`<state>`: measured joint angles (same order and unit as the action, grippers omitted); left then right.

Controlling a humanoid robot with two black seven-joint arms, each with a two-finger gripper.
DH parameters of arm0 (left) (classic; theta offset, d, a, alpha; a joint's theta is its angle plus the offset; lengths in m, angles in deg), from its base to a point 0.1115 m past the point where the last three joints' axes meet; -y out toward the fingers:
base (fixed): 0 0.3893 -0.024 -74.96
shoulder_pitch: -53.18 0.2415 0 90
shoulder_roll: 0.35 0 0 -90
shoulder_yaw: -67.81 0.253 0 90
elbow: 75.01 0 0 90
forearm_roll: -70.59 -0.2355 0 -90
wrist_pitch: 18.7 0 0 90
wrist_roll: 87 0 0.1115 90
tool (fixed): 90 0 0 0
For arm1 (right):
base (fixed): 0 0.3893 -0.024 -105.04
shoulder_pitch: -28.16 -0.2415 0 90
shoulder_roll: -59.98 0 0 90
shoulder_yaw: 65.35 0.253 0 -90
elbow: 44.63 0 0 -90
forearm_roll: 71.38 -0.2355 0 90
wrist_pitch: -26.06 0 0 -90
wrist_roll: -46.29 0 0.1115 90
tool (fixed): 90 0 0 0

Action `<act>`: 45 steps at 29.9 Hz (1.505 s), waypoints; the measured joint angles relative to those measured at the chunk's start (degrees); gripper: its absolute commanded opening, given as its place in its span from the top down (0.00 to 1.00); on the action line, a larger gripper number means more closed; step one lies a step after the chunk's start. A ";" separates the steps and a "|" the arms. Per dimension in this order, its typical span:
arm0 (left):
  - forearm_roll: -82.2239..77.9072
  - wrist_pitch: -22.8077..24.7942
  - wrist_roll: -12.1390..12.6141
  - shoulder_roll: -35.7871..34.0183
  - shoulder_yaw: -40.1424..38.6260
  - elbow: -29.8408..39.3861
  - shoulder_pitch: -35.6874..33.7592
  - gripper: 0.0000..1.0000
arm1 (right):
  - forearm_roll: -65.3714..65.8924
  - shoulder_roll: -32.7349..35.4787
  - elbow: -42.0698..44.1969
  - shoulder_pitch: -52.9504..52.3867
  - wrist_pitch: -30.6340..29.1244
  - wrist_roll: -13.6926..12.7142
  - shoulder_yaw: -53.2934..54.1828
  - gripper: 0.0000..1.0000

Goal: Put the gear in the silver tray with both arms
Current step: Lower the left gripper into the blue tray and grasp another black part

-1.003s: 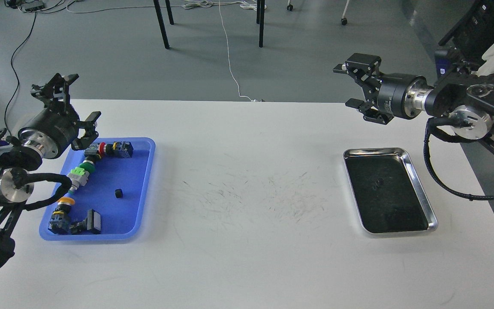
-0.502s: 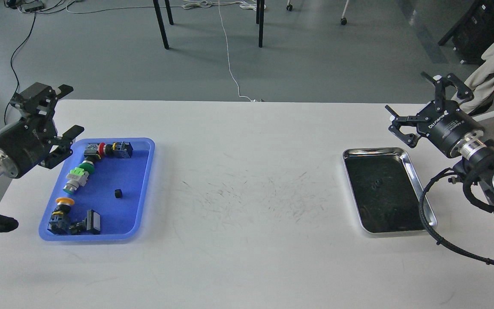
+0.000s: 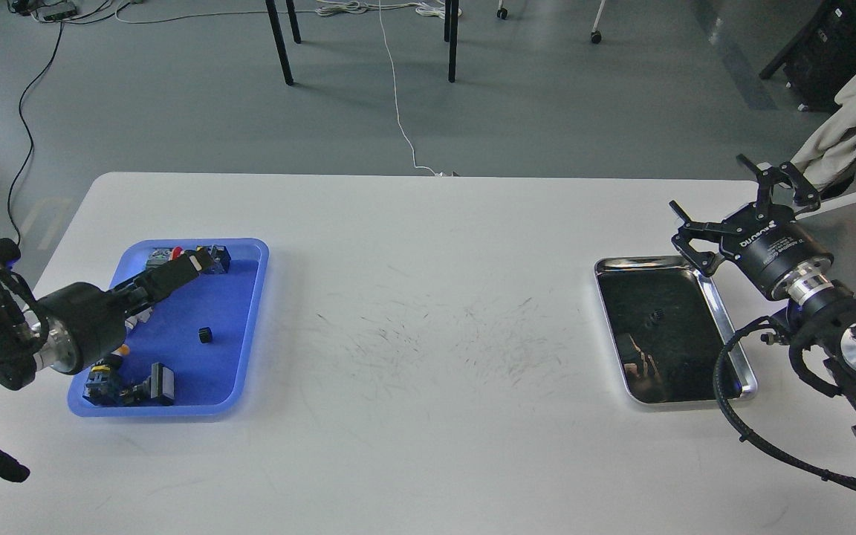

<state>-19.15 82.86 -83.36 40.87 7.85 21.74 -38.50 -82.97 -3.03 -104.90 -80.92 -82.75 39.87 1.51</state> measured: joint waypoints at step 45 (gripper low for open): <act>-25.88 -16.61 -8.03 7.65 24.02 -28.17 -11.06 0.55 | 0.82 -0.01 -0.11 2.38 -0.87 1.24 -0.94 0.03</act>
<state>-45.03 66.25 -91.40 48.52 31.87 -6.43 -49.56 -82.16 -3.04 -105.01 -78.54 -83.62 41.10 0.56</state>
